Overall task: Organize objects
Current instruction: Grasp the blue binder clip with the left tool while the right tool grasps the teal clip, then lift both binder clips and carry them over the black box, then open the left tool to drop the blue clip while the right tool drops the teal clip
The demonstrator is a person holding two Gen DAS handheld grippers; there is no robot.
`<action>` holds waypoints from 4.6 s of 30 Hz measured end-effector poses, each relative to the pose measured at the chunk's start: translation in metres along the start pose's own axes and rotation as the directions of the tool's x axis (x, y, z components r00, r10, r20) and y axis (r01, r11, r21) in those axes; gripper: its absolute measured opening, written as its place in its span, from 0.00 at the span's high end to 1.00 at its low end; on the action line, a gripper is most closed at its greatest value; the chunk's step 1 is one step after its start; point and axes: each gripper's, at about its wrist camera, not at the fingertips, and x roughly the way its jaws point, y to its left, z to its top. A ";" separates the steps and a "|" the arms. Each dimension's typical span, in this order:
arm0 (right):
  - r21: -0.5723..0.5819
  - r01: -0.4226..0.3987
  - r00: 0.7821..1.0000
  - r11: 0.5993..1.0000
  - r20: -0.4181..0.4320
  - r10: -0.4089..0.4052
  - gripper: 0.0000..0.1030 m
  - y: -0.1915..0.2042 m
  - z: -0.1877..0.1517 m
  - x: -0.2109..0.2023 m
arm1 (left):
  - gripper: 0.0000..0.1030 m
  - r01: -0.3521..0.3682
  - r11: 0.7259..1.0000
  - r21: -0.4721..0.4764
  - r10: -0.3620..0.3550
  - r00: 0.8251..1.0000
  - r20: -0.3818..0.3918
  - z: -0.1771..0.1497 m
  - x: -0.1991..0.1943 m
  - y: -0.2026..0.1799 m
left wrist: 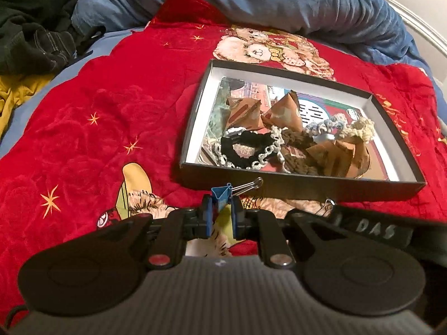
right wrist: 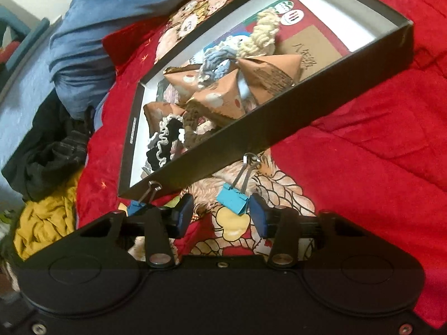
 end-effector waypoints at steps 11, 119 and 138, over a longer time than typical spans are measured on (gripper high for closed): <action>-0.061 0.034 0.999 0.998 0.035 -0.032 0.51 0.013 -0.006 0.001 | 0.84 -0.030 1.000 0.000 0.030 1.000 -0.008 0.000 -0.004 0.004; -0.083 -0.052 0.963 0.995 0.260 0.072 0.90 -0.020 0.139 0.029 | 0.71 0.161 0.967 0.198 -0.205 0.952 0.226 0.082 0.078 -0.069; -0.154 -0.096 0.905 0.983 0.399 0.150 0.28 -0.003 0.123 -0.063 | 0.10 0.087 0.983 0.160 -0.131 0.947 0.293 0.074 -0.007 -0.035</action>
